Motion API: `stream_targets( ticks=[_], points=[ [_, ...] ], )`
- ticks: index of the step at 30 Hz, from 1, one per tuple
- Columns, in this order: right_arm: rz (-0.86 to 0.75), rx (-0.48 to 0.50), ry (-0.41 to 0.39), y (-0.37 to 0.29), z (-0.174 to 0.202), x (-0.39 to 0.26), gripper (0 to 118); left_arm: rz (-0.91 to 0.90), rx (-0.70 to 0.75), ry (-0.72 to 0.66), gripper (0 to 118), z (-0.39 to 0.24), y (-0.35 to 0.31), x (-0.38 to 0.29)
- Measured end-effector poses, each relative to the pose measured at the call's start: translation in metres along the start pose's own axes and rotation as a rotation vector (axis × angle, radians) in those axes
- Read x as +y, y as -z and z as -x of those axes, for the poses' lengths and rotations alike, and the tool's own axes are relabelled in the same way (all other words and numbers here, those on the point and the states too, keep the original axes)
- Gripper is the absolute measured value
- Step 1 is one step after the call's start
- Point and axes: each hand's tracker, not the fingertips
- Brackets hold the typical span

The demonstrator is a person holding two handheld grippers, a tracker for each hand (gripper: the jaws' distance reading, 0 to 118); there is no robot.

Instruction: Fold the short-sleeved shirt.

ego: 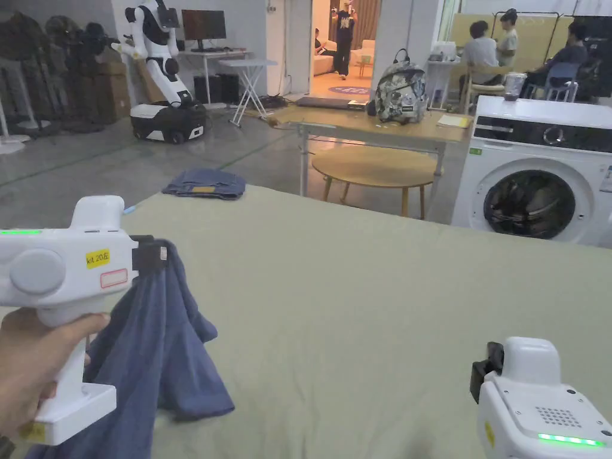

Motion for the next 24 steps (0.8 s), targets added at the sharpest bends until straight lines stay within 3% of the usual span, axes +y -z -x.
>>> stream_targets(
  ticks=[14,19,24],
  points=[
    [-0.081,-0.16,0.085,-0.059,-0.096,0.018,0,-0.07,-0.398,0.153,0,-0.228,0.049,0.055],
    [-0.072,-0.237,0.091,-0.079,-0.133,0.009,0,-0.015,-0.499,0.18,0,-0.323,0.077,0.033],
    [-0.052,-0.308,0.101,-0.095,-0.166,-0.002,0,0.124,-0.634,0.247,0,-0.402,0.1,-0.03]
  ],
)
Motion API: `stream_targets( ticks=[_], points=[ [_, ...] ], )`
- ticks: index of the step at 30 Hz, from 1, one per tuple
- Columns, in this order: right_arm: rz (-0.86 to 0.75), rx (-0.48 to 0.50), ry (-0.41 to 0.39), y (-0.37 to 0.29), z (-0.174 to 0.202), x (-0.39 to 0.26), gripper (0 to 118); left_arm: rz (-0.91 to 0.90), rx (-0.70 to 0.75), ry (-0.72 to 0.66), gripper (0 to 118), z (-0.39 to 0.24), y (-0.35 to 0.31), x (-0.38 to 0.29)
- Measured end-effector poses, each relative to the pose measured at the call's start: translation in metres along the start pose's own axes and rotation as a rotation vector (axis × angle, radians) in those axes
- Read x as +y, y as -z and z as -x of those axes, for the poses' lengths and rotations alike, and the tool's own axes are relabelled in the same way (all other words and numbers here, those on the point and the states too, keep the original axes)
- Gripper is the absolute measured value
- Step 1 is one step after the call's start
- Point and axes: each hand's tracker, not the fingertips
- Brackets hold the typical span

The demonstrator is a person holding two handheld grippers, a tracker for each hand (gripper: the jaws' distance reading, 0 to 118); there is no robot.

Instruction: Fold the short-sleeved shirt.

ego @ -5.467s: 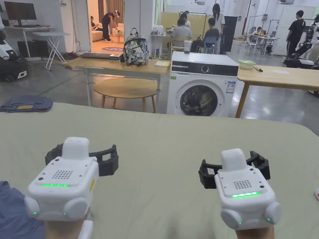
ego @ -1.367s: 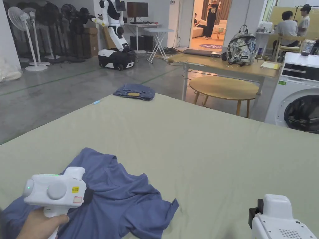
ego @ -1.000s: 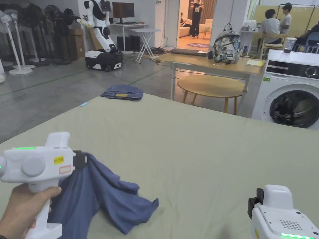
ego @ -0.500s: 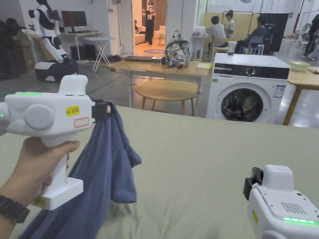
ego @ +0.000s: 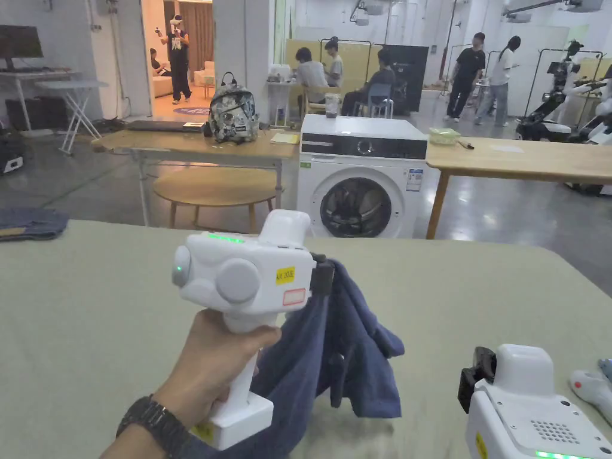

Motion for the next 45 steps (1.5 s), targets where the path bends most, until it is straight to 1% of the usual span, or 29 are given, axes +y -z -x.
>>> stream_targets(
  ticks=[3,6,7,8,9,10,11,12,17,19,21,22,23,24,26,27,28,29,30,33,37,40,41,43,45],
  points=[
    [0.011,-0.031,-0.005,-0.001,-0.017,-0.004,0,0.092,-0.053,0.024,0,-0.03,0.027,-0.034],
    [0.025,-0.055,-0.011,-0.001,-0.028,-0.008,0,0.136,-0.082,-0.014,0,-0.046,0.04,-0.063],
    [0.029,-0.059,-0.012,0.0,-0.031,-0.009,0,0.148,-0.086,-0.022,3,-0.044,0.04,-0.069],
    [0.034,-0.063,-0.011,0.001,-0.033,-0.011,0,0.147,-0.082,-0.021,10,-0.047,0.041,-0.076],
    [0.038,-0.066,-0.01,0.001,-0.034,-0.011,0,0.146,-0.074,-0.022,29,-0.049,0.04,-0.081],
    [0.043,-0.066,-0.011,0.002,-0.034,-0.012,0,0.145,-0.071,-0.023,63,-0.05,0.039,-0.085],
    [0.047,-0.065,-0.012,0.003,-0.034,-0.013,0,0.143,-0.066,-0.024,78,-0.047,0.038,-0.086],
    [0.05,-0.064,-0.012,0.004,-0.033,-0.014,0,0.134,-0.055,-0.012,85,-0.045,0.033,-0.086],
    [0.048,-0.039,-0.004,0.003,-0.022,-0.012,0,0.03,-0.034,-0.039,85,-0.029,-0.001,-0.078],
    [0.038,-0.023,0.0,0.003,-0.016,-0.01,0,0.001,-0.005,-0.029,85,-0.02,-0.019,-0.074],
    [0.024,-0.008,-0.001,0.001,-0.008,-0.007,0,-0.04,0.053,-0.016,85,-0.01,-0.04,-0.075],
    [0.017,0.0,-0.003,0.0,-0.004,-0.006,0,-0.062,0.082,-0.022,83,-0.006,-0.049,-0.077],
    [0.009,0.006,-0.006,0.0,0.0,-0.005,0,-0.086,0.118,-0.028,78,0.003,-0.058,-0.08],
    [-0.001,0.016,-0.01,0.0,0.005,-0.004,0,-0.102,0.164,-0.031,70,0.01,-0.069,-0.084],
    [-0.012,0.034,-0.008,-0.001,0.012,-0.002,0,-0.135,0.245,-0.038,33,0.021,-0.087,-0.093],
    [-0.016,0.041,-0.006,0.0,0.017,-0.001,0,-0.145,0.296,-0.043,18,0.029,-0.093,-0.097],
    [-0.02,0.045,-0.005,0.0,0.021,0.0,0,-0.15,0.335,-0.043,8,0.035,-0.1,-0.101],
    [-0.025,0.055,-0.001,0.0,0.025,0.001,0,-0.144,0.363,-0.051,3,0.042,-0.107,-0.107],
    [-0.032,0.062,0.0,0.0,0.03,0.002,0,-0.153,0.395,-0.059,0,0.05,-0.114,-0.112],
    [-0.05,0.082,0.005,0.002,0.042,0.005,0,-0.163,0.496,-0.105,0,0.071,-0.13,-0.125],
    [-0.043,0.1,0.003,0.008,0.056,0.008,0,-0.115,0.539,-0.176,0,0.1,-0.143,-0.135],
    [-0.027,0.115,0.002,0.013,0.064,0.006,0,-0.005,0.5,-0.275,0,0.134,-0.139,-0.145],
    [-0.023,0.119,-0.001,0.014,0.065,0.006,0,-0.012,0.5,-0.283,0,0.144,-0.136,-0.146],
    [-0.013,0.124,-0.009,0.016,0.067,0.004,0,0.031,0.494,-0.3,0,0.164,-0.127,-0.151],
    [-0.002,0.125,-0.014,0.019,0.068,0.001,0,0.104,0.464,-0.327,0,0.185,-0.111,-0.152]
  ],
)
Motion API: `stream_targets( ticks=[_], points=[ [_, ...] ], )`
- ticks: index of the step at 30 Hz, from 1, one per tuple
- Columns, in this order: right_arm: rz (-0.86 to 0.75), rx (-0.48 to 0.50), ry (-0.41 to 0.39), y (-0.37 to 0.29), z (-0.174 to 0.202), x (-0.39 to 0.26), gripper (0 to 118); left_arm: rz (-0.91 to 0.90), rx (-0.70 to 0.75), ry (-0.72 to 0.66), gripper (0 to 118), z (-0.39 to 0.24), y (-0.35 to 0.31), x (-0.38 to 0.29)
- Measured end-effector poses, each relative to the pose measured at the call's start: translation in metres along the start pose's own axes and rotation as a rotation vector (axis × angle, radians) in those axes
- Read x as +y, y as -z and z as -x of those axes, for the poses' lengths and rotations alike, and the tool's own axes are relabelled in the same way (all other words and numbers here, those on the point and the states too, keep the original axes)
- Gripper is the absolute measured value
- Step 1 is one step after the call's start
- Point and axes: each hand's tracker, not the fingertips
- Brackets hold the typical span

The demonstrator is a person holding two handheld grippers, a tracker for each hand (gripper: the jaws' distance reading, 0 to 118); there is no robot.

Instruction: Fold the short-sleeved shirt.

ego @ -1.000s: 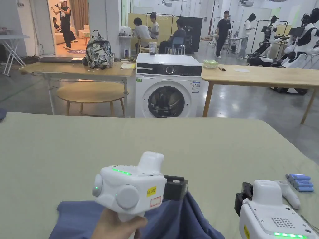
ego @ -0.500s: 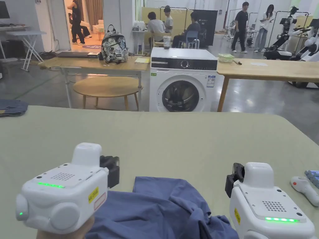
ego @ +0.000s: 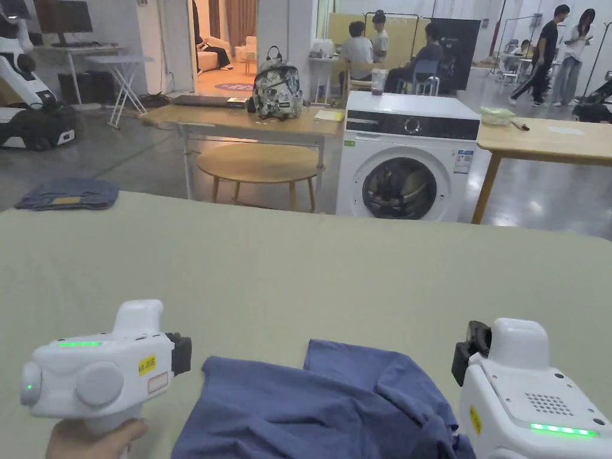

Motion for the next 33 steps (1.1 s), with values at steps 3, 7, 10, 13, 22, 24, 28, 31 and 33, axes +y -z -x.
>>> stream_targets(
  ticks=[3,7,10,13,22,24,28,31,33],
  points=[
    [0.018,-0.007,-0.007,0.003,-0.002,-0.004,0,0.101,-0.014,-0.001,0,0.012,0.041,0.009],
    [0.046,-0.021,-0.012,0.007,-0.007,-0.01,0,0.195,-0.005,0.006,31,0.016,0.092,0.019],
    [0.065,-0.036,-0.02,0.01,-0.013,-0.015,0,0.264,0.014,-0.006,91,0.001,0.112,0.023],
    [0.081,-0.05,-0.033,0.013,-0.018,-0.02,0,0.289,0.057,-0.015,91,-0.007,0.139,0.024],
    [0.129,-0.092,-0.029,0.022,-0.036,-0.032,0,0.405,0.194,0.068,78,-0.025,0.193,-0.008],
    [0.139,-0.098,-0.026,0.022,-0.04,-0.035,0,0.351,0.222,0.115,53,-0.036,0.184,-0.014],
    [0.174,-0.104,-0.008,0.028,-0.045,-0.04,0,0.346,0.159,0.183,0,-0.045,0.173,-0.02],
    [0.192,-0.101,0.002,0.031,-0.048,-0.042,0,0.379,0.106,0.173,0,-0.041,0.163,-0.017],
    [0.208,-0.101,0.002,0.031,-0.051,-0.041,0,0.329,0.085,0.171,0,-0.04,0.142,-0.016]
  ],
)
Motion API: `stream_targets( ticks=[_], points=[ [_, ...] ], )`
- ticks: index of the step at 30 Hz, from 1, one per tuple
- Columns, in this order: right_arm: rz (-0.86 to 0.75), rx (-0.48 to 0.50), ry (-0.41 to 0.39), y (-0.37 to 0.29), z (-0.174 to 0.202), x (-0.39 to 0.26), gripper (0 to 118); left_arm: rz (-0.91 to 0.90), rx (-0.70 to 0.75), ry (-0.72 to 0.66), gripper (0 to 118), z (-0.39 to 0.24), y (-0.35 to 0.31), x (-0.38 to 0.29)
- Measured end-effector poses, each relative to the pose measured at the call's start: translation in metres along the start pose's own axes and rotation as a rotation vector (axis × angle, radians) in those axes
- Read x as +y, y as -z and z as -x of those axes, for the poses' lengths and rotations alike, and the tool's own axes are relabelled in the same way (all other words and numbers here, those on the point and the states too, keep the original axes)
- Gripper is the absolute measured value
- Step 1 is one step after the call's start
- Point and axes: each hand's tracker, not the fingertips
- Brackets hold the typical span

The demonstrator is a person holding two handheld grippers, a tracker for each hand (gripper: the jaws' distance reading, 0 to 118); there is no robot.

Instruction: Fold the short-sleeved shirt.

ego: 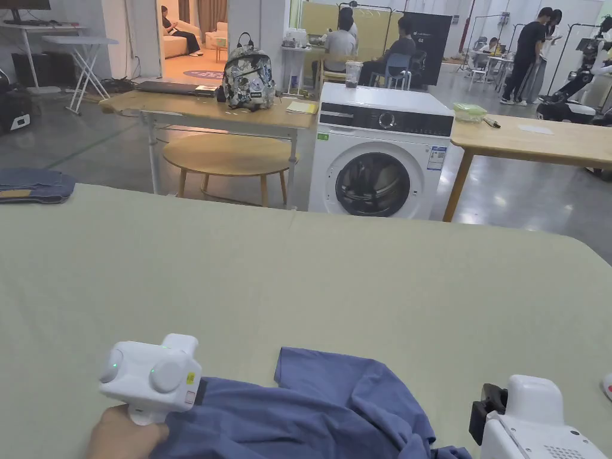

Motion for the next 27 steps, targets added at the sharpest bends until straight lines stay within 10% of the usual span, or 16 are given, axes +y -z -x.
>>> stream_targets(
  ticks=[9,13,20,23,27],
  points=[
    [0.149,0.049,0.023,0.017,-0.035,0.013,2,-0.294,-0.065,-0.046,0,0.011,-0.11,-0.018],
    [0.257,0.087,-0.01,0.037,-0.042,0.007,73,-0.34,-0.084,-0.06,0,0.018,-0.138,-0.032],
    [0.519,0.106,-0.092,0.095,-0.034,-0.035,68,-0.374,-0.073,-0.061,0,0.031,-0.152,-0.05],
    [0.605,0.174,-0.042,0.109,-0.034,-0.049,16,-0.375,-0.072,-0.07,0,0.034,-0.152,-0.058],
    [0.575,0.197,0.024,0.108,-0.033,-0.057,8,-0.368,-0.064,-0.079,0,0.04,-0.151,-0.063]
  ],
)
